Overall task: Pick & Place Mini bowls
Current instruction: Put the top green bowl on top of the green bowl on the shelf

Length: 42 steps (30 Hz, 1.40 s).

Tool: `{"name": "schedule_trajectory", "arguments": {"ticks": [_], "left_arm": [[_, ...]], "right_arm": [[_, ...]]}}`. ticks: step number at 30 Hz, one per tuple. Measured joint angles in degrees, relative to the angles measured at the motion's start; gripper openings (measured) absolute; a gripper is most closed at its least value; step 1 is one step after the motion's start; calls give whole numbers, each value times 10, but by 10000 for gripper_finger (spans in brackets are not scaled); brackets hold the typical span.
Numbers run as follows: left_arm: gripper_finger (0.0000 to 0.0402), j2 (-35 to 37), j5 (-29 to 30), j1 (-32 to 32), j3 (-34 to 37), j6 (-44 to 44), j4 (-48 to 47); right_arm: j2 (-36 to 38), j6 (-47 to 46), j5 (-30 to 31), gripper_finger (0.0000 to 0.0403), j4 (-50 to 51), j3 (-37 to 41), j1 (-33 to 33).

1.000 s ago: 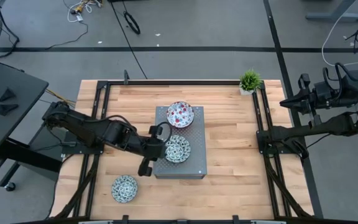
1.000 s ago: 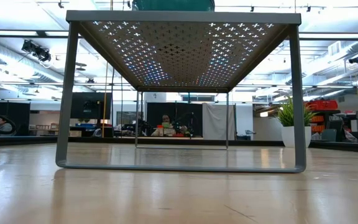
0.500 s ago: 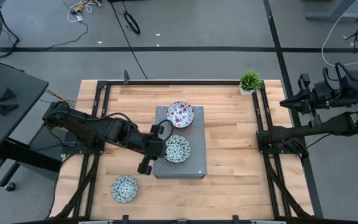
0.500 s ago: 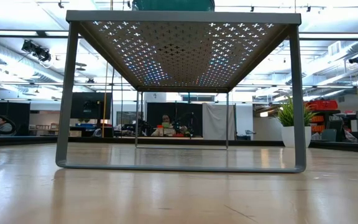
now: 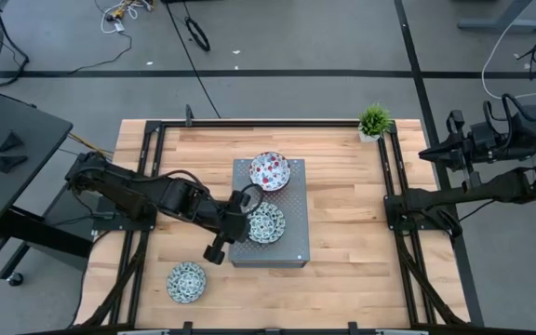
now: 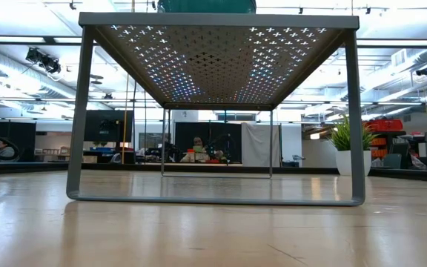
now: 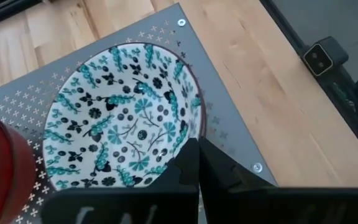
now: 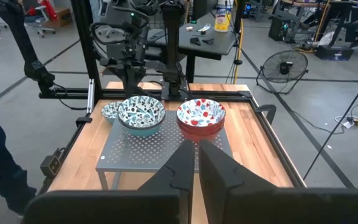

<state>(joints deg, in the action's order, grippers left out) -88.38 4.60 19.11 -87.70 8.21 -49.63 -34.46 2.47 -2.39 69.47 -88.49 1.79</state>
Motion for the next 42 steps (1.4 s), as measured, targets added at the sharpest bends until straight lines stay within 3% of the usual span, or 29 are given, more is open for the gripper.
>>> {"name": "schedule_trajectory", "arguments": {"ticks": [28,33,42], "left_arm": [[0,-2,-19,-15,0,-12,-17],[0,-2,16,-19,0,-11,-26],[0,-2,11,-29,0,-11,-26]], "right_arm": [[0,0,0,29,0,0,0],[0,0,0,29,0,0,0],[0,0,0,29,0,0,0]]}}
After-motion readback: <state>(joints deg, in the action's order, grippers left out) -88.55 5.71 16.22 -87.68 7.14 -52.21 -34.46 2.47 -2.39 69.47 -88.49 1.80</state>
